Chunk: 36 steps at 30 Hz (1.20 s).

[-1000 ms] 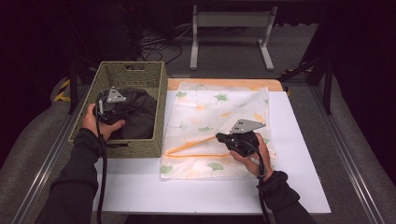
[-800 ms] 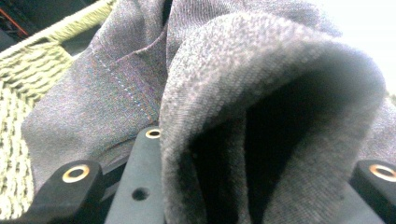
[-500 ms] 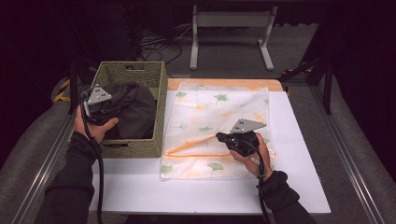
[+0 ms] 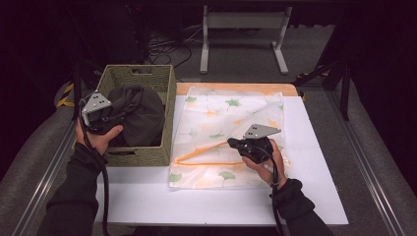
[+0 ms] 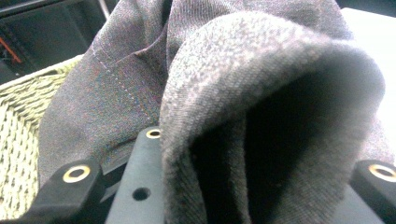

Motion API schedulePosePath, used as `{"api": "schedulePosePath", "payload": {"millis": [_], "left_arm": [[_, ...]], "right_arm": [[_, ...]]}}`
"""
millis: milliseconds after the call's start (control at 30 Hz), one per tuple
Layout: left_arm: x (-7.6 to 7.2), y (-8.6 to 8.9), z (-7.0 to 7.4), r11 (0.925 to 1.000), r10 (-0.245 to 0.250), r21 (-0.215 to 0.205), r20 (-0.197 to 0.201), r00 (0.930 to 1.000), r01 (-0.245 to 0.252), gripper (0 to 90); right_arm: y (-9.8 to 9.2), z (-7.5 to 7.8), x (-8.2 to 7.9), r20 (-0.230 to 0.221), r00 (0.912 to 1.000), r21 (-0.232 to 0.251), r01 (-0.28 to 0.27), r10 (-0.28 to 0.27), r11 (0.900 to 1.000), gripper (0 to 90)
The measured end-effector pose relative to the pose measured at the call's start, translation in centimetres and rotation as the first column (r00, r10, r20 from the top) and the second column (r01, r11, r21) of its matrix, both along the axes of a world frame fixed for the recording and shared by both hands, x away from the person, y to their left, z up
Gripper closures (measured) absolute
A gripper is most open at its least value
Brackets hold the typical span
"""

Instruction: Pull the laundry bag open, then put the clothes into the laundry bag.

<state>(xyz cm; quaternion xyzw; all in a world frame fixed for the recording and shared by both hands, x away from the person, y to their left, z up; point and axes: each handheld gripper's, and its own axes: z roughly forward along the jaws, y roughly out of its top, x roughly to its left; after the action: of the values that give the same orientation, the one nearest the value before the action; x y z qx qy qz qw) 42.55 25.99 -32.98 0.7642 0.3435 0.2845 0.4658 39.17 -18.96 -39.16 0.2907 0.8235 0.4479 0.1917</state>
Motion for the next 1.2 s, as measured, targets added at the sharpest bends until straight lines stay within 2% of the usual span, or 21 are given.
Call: {"api": "schedulePosePath", "payload": {"millis": [67,167,300,400,533,633,733,833,933,1000,1200], "left_arm": [[-0.5,0.0,0.2,0.9998,-0.017,-0.010,0.005,0.9998,0.017,70.9],[-0.9,0.1,0.6,0.9998,-0.016,-0.012,0.010,0.9998,0.016,71.1],[-1.9,0.6,0.9,0.9955,-0.040,-0.085,0.035,0.9986,0.042,71.3],[-2.5,0.6,1.0,0.9934,-0.052,-0.100,0.056,0.9971,0.057,71.4],[-3.4,0.6,1.3,0.9881,-0.048,-0.141,0.091,0.9947,0.061,71.6],[-4.4,0.7,1.6,0.9812,-0.052,-0.179,0.115,0.9920,0.072,71.7],[-5.7,0.6,2.0,0.9763,-0.061,-0.197,0.145,0.9876,0.090,71.7],[-7.0,0.7,2.3,0.9665,-0.079,-0.228,0.173,0.9818,0.118,71.7],[-8.2,0.7,2.8,0.9589,-0.106,-0.241,0.189,0.9762,0.151,71.7],[-8.9,0.5,3.1,0.9560,-0.116,-0.245,0.189,0.9751,0.161,71.7],[-11.4,-0.9,4.0,0.9434,-0.178,-0.241,0.209,0.9614,0.227,71.6]], "right_arm": [[-0.1,0.1,-0.1,0.002,1.0000,0.009,0.004,-0.004,1.000,88.5],[-0.2,0.1,-0.1,0.003,1.0000,0.007,0.005,-0.005,1.000,88.5],[-0.4,0.3,-0.3,0.004,0.9999,0.016,0.014,-0.014,1.000,88.6],[-0.5,0.4,-0.4,0.010,0.9998,0.017,0.020,-0.020,1.000,88.6],[-0.4,0.4,-0.5,0.008,0.9997,0.018,0.021,-0.021,1.000,88.6],[-0.2,0.4,-0.5,0.010,0.9997,0.017,0.020,-0.020,1.000,88.6],[0.0,0.4,-0.6,0.014,0.9997,0.015,0.019,-0.019,1.000,88.5],[-0.1,0.5,-0.6,0.018,0.9997,0.019,0.018,-0.019,1.000,88.6],[-0.2,0.5,-0.6,0.020,0.9996,0.024,0.021,-0.021,0.999,88.6],[-0.2,0.5,-0.6,0.018,0.9996,0.023,0.020,-0.020,1.000,88.6],[-0.1,0.7,-0.6,0.025,0.9995,0.024,0.020,-0.021,1.000,88.6]]}}
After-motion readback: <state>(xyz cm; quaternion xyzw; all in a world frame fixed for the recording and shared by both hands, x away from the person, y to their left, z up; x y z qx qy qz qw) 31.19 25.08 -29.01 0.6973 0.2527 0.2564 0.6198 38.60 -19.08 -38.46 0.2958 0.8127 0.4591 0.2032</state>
